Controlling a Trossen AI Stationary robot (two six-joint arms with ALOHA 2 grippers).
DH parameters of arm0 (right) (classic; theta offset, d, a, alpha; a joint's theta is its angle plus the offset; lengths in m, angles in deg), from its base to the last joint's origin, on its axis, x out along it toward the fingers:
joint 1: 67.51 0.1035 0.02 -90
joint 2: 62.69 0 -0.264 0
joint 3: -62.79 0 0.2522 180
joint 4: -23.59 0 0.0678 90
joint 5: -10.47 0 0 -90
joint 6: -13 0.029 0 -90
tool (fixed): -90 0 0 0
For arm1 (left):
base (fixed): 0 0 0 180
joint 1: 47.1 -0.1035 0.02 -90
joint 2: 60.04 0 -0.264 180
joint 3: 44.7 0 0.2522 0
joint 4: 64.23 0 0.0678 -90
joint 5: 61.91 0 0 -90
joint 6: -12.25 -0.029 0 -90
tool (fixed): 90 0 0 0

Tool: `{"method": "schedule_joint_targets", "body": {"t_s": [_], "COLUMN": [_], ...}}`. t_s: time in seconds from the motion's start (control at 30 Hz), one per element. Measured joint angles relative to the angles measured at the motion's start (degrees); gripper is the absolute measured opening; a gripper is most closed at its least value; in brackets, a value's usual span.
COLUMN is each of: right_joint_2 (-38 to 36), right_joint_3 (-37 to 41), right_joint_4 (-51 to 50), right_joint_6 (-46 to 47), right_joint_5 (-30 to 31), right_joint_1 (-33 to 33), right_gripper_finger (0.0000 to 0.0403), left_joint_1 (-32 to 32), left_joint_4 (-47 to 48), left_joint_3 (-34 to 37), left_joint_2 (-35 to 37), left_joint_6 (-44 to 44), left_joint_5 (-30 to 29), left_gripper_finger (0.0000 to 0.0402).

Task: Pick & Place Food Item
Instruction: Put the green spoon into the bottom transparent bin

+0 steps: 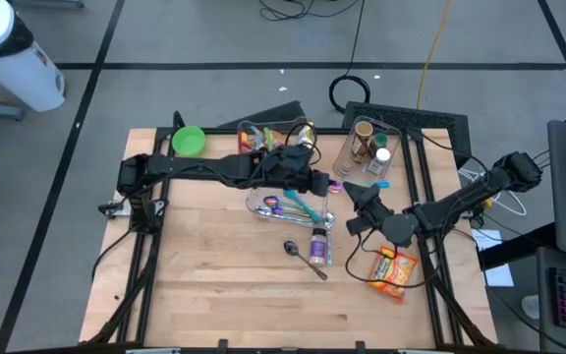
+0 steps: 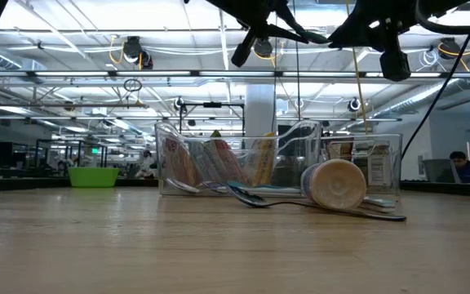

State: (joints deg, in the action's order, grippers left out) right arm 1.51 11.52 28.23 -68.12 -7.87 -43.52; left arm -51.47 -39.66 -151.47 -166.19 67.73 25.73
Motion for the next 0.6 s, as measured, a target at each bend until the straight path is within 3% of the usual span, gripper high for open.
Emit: {"method": "schedule_joint_targets", "body": {"t_s": [0.3, 0.6], "right_joint_2": [0.0, -0.02], "right_joint_3": [0.0, 0.0], "right_joint_4": [0.01, 0.25], "right_joint_6": [3.57, 8.53], "right_joint_5": [-4.22, -4.26], "right_joint_1": [0.0, -0.46], "right_gripper_finger": [0.0107, 0.0199], "left_joint_1": [0.05, -0.94], "left_joint_4": [0.17, 3.54], "left_joint_3": [0.0, -0.04], "left_joint_2": [0.0, 0.02], "left_joint_6": [-2.16, -6.42], "left_joint_5": [0.61, 0.3], "left_gripper_finger": [0.0004, 0.0003]}}
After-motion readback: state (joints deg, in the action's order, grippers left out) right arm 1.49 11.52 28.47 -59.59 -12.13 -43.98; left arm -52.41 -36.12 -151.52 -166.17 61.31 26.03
